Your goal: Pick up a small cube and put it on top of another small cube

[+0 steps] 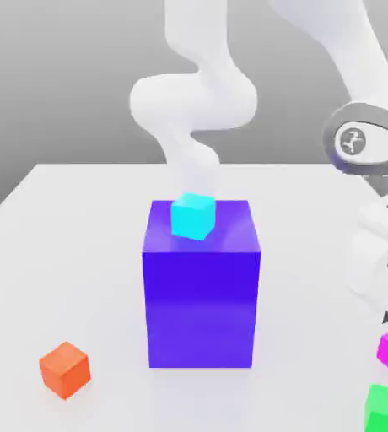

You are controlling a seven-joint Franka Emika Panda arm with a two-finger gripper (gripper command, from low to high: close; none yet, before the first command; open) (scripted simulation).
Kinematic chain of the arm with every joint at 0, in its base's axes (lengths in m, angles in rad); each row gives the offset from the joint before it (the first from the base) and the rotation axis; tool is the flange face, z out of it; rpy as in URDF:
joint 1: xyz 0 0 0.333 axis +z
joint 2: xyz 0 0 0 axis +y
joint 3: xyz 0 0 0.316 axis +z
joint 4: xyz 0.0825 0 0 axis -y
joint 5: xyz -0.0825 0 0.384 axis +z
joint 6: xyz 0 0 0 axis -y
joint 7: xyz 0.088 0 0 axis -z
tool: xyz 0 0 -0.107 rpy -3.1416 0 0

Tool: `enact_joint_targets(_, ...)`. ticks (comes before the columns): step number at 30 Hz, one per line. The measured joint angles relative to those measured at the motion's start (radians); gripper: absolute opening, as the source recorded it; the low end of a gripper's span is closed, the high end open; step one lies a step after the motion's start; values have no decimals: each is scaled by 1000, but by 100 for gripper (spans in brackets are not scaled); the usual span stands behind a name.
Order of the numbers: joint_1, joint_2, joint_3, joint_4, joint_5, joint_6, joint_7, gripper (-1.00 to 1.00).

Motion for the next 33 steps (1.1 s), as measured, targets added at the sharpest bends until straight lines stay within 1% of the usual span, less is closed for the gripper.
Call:
enact_joint_targets(2,26,61,16,-7,3,31,13,0)
enact_joint_targets(3,43,93,5,-3,-13,51,29,0)
enact_joint_targets(7,141,228,-105,30,-114,145,107,0)
enact_joint_targets(8,155,247,-123,36,-129,158,119,-100)
enact_joint_targets(14,162,256,-131,38,-138,167,125,-100)
enact_joint_targets(15,154,244,-120,35,-127,158,118,-100)
enact_joint_targets(17,115,192,-72,20,-82,121,84,-100)
enact_joint_targets(20,59,101,-9,4,11,50,16,-100)
enact_joint_targets(25,-68,78,-41,152,129,-104,-62,-100)
enact_joint_targets(28,-55,161,-90,183,88,-54,-32,-100)
enact_joint_targets(29,-42,192,-108,188,69,-29,-19,100)
enact_joint_targets(33,-42,192,-108,188,69,-29,-19,100)
